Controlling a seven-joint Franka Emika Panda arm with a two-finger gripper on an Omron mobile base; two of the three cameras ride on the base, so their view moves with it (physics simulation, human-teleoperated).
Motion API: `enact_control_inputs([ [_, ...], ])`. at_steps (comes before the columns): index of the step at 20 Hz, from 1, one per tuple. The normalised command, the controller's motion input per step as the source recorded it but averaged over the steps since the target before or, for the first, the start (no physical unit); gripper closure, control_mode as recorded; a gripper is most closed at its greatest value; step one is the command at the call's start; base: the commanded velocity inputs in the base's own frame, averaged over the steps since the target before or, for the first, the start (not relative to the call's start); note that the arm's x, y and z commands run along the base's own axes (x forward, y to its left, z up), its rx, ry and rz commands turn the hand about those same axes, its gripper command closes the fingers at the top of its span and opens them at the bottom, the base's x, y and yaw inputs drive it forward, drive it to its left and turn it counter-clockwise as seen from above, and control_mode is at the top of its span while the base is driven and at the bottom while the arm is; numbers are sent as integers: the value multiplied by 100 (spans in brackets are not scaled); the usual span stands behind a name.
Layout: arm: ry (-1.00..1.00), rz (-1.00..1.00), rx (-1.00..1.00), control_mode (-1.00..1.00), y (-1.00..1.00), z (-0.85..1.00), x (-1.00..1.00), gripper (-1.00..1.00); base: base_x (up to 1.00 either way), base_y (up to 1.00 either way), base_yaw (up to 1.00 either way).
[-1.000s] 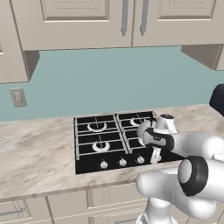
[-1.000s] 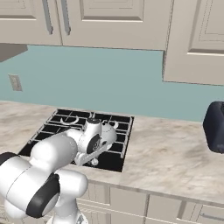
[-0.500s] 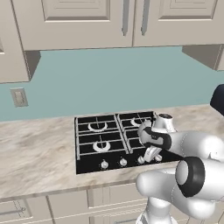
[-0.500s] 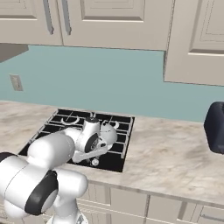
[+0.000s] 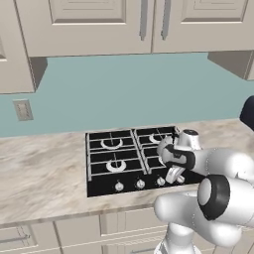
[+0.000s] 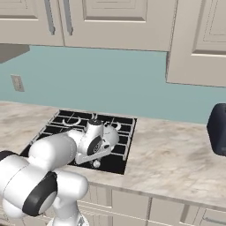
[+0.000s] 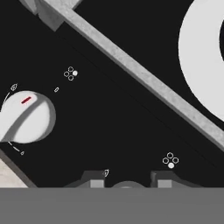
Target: The kettle is done boiling. Turn off the stove, then wait for 300 timesteps before moving the kettle to the dining table.
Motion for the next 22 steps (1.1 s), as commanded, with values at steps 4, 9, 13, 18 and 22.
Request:
enact_control_inputs([
  [4, -7, -2, -2, -100, -29, -29, -79, 100, 0, 0, 0],
  [9, 0, -21, 0, -100, -16, -32, -77, 100, 0, 0, 0],
  [13, 0, -37, 0, -100, -11, -36, -72, 100, 0, 0, 0],
  [18, 0, -34, 0, -100, -25, -31, -76, 100, 0, 0, 0],
  [22, 0, -33, 0, -100, -29, -33, -75, 100, 0, 0, 0],
])
